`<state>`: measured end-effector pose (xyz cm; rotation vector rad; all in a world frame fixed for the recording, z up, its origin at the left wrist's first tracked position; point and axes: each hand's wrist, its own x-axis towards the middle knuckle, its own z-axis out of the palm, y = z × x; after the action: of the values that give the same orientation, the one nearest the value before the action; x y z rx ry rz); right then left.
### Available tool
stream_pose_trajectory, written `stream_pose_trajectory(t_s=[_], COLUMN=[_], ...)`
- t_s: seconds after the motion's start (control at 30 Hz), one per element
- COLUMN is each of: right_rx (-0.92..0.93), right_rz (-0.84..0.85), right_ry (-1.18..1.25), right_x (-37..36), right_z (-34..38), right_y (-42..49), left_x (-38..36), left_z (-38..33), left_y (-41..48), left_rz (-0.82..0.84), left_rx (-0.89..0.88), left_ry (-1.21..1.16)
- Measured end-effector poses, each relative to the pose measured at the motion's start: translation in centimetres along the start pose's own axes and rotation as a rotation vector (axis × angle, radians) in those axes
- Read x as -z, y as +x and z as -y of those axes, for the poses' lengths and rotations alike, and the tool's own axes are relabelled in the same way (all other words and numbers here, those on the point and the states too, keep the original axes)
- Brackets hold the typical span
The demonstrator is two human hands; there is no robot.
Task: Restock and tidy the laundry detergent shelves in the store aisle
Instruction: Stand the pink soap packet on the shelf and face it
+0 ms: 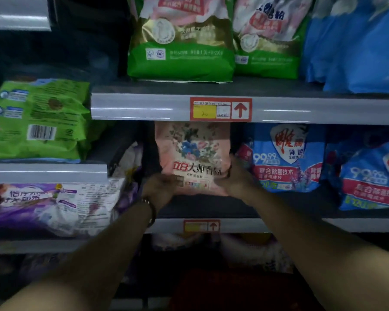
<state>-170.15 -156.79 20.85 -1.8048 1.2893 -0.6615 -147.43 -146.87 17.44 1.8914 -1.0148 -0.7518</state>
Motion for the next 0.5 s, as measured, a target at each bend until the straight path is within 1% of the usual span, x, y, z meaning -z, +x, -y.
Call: stream_pose_trajectory(t_s=[0.03, 0.1, 0.2, 0.23, 0.3, 0.33, 0.43, 0.5], right_rx=[0.02, 0.084, 0.207, 0.229, 0.233, 0.218, 0.124, 0.116], right_rz=[0.014, -0.031, -0.176, -0.179, -0.091, -0.05, 0.1, 0.203], right_ry=[-0.047, -0.171, -0.332, -0.387, -0.497, -0.515, -0.429, -0.481], right_x=[-0.4, -1.4, -3.7, -4.3, -5.3, -5.6, -5.6, -5.4], right_z=[-0.7, -1.7, -2.3, -2.2, -2.2, -2.4, -2.0, -1.7], right_y=[-0.5, -1.5, -4.3, -5.2, -6.3, -6.2, -5.3, -4.3], left_x=[-0.6, -1.6, -2.4, -2.7, -2.9, -2.8, -2.9, -3.0], left_z=[0.4, 1.4, 2.5, 3.0, 3.3, 3.2, 3.3, 3.0], left_y=[-1.1, -2.6, -4.0, -4.1, -4.0, -3.8, -2.8, -2.1], left_rz=[0.011, -0.032, -0.05, -0.052, -0.047, -0.038, 0.059, 0.1], left_rx=[-0.046, -0.197, -0.318, -0.36, -0.373, -0.356, -0.286, -0.248], left_ry=[0.114, 0.305, 0.441, 0.484, 0.569, 0.599, 0.679, 0.772])
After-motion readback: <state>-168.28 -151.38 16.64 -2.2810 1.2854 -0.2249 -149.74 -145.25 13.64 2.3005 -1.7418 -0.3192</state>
